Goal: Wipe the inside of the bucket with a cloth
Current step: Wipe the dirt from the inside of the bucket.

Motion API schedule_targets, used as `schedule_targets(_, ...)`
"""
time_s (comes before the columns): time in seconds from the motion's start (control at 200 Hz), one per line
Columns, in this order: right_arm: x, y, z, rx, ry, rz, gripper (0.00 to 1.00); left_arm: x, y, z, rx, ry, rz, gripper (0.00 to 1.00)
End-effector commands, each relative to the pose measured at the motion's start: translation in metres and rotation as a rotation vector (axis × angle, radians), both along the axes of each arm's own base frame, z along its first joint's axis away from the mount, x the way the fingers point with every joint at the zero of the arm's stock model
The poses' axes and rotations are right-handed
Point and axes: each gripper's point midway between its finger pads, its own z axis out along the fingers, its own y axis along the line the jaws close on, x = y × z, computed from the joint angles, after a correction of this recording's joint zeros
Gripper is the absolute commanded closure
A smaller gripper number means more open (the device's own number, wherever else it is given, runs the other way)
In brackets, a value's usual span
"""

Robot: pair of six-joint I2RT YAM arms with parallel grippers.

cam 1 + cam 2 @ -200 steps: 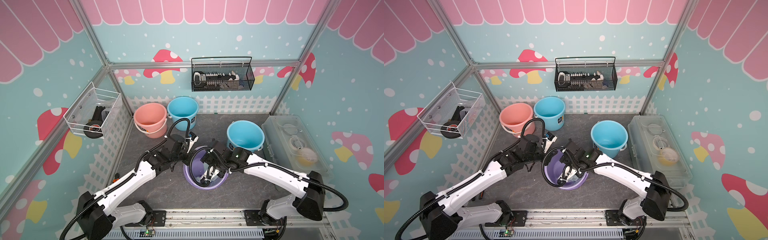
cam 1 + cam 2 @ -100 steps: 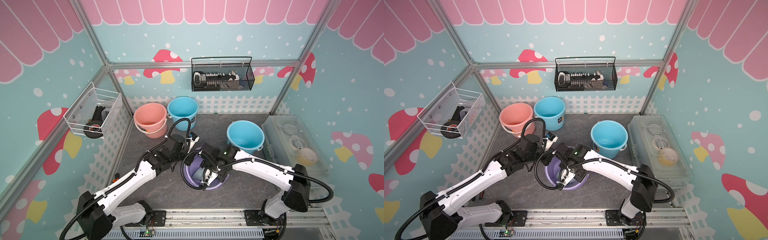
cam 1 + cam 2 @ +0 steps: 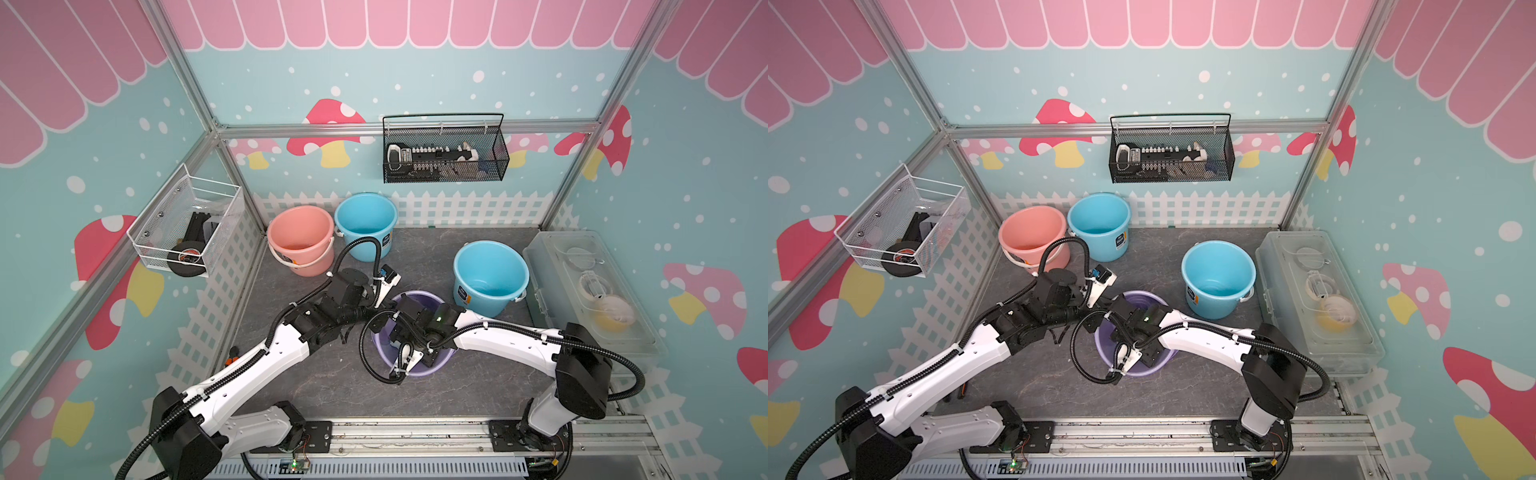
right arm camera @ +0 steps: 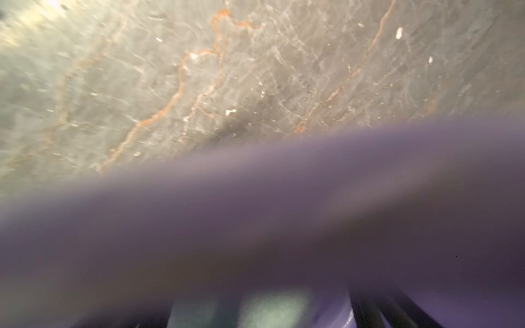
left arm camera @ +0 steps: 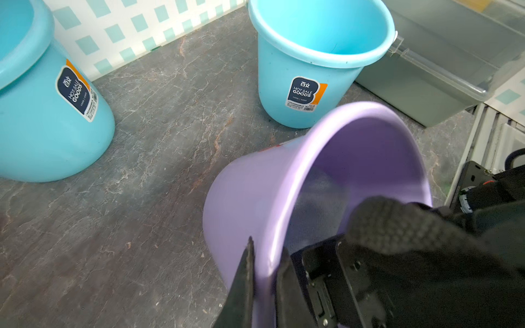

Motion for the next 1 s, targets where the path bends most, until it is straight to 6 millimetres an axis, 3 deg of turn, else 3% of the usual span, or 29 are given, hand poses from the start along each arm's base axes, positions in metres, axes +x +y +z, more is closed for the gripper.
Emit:
schedule_targets(0.0,0.009,-0.010,-0.013,-0.038,-0.034,-0.041,0.11,0.002,0.006,-0.003,-0.001,0.024,0.047,1.00)
schedule_targets(0.215,0.023,-0.008,0.041,0.051,-0.201,0.006,0.10,0.001,0.007,-0.010,0.014,0.059,0.031,1.00)
schedule_targets(0.365,0.022,-0.014,0.063,0.070,-0.274,0.069,0.09,0.000,0.009,-0.011,-0.021,0.127,0.007,1.00)
schedule_targets(0.525,0.021,-0.024,0.053,0.015,-0.260,0.083,0.09,-0.001,0.008,-0.010,-0.052,0.196,-0.022,1.00)
schedule_targets(0.826,0.006,-0.030,0.014,-0.082,-0.068,0.082,0.08,-0.007,0.005,-0.017,-0.047,0.242,-0.059,1.00)
schedule_targets(0.996,-0.006,-0.033,0.015,-0.113,0.057,0.066,0.08,-0.007,0.006,-0.019,-0.030,0.237,-0.057,1.00)
